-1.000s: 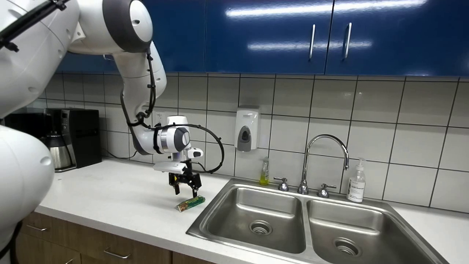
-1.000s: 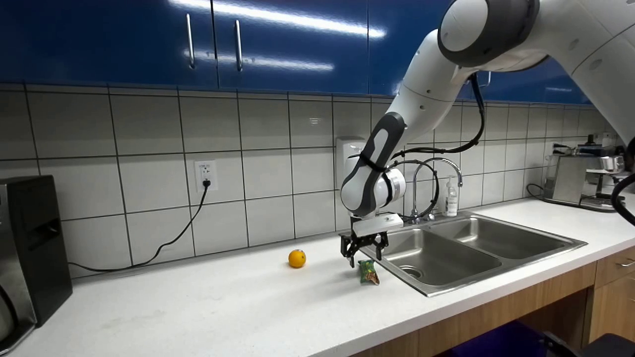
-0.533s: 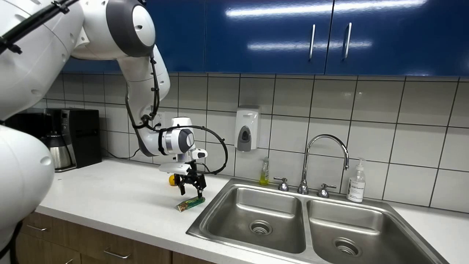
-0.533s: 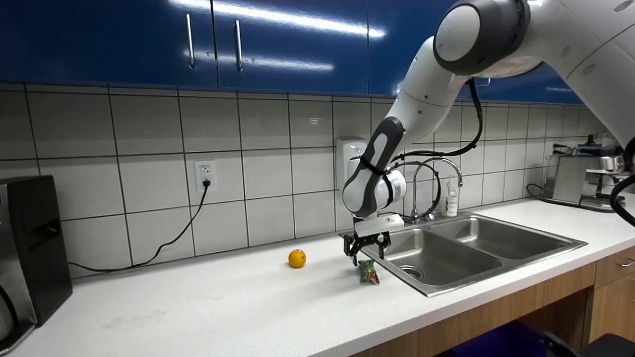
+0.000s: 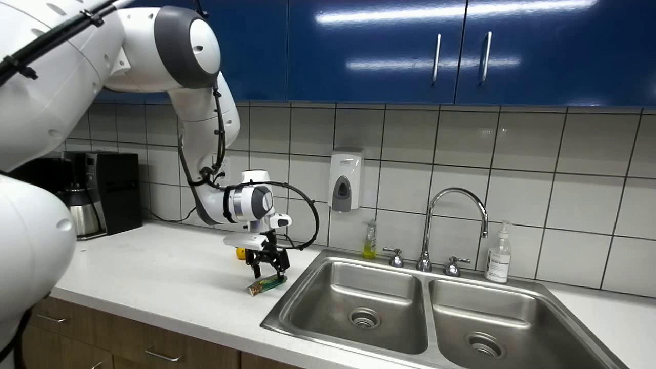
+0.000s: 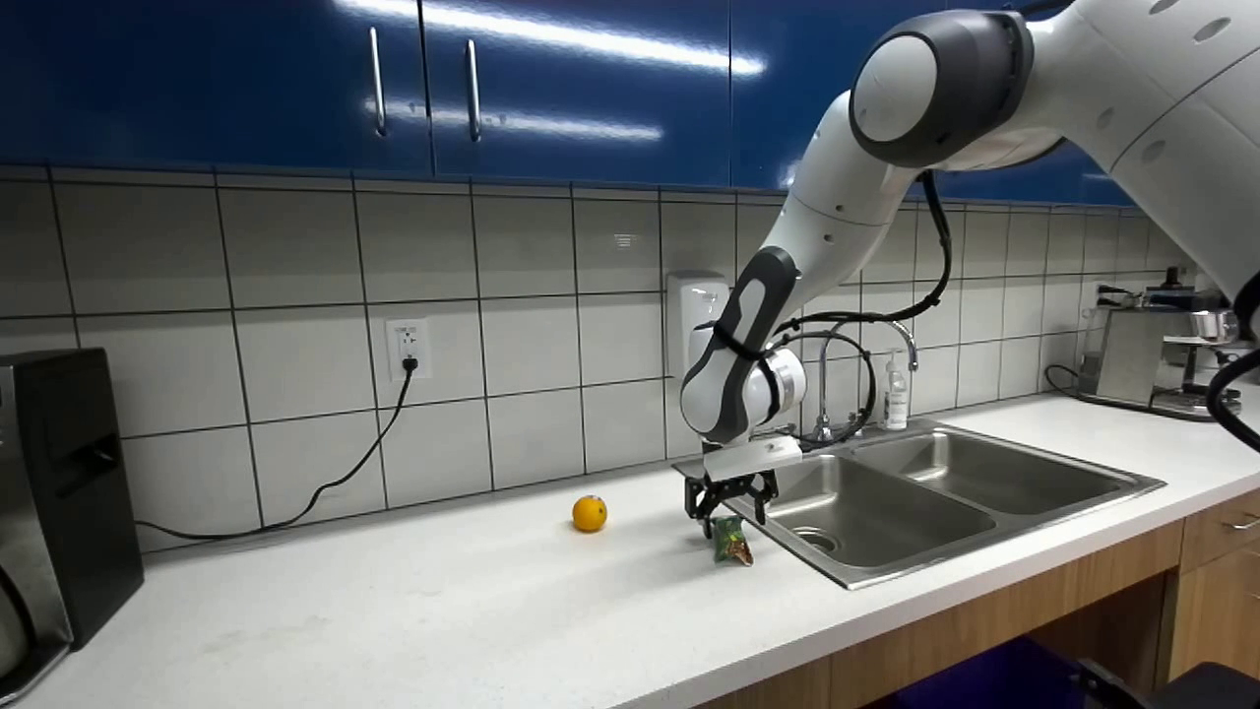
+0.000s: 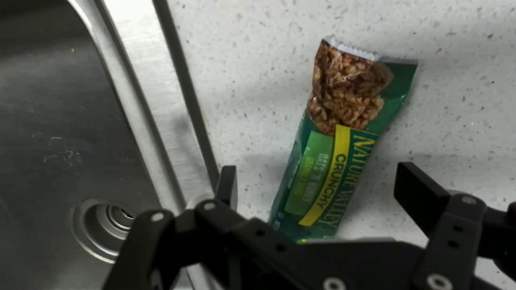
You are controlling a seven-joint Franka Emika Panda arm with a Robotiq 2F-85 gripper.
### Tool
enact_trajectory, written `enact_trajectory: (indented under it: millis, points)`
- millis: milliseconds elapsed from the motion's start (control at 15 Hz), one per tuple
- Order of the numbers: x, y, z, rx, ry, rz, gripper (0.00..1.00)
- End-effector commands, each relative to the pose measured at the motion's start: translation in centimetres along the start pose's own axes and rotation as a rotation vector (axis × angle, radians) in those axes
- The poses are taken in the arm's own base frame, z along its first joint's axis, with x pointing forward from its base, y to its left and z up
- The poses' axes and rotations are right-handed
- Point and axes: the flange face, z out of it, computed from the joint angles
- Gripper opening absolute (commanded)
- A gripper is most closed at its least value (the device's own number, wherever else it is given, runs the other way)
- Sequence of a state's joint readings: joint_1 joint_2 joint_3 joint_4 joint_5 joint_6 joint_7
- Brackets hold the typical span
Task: Put the green packet in the sink.
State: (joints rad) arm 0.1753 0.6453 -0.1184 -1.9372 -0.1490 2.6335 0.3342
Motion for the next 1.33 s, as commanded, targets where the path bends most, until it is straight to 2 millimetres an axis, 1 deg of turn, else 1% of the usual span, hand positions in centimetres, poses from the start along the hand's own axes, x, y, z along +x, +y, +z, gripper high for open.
enact_trajectory:
  millis: [0,133,200,267,333,400,533,733,800,1067,1200,1267]
  points:
    - [0.7,-0.1,0.3,-0.013,-0.006,0.029,1.0]
    - [0.8,0.0,0.6,-0.015,-0.009,0.033,1.0]
    - [0.8,0.1,0.7,-0.017,-0.009,0.037,0.75]
    - [0.9,0.3,0.8,-0.017,-0.011,0.037,0.72]
    - [0.9,0.4,0.9,-0.019,-0.012,0.039,0.65]
    - [0.9,0.4,1.0,-0.02,-0.013,0.04,0.56]
    - [0.8,0.5,1.2,-0.018,-0.017,0.042,0.4]
    - [0.7,0.2,1.1,-0.008,-0.022,0.047,0.19]
    - [0.7,0.2,1.2,-0.009,-0.025,0.047,0.15]
    - [0.6,0.3,1.2,-0.009,-0.027,0.053,0.15]
    - [0.8,0.2,0.1,-0.002,-0.014,0.051,0.15]
    - [1.0,0.2,-1.0,0.005,0.0,0.054,0.15]
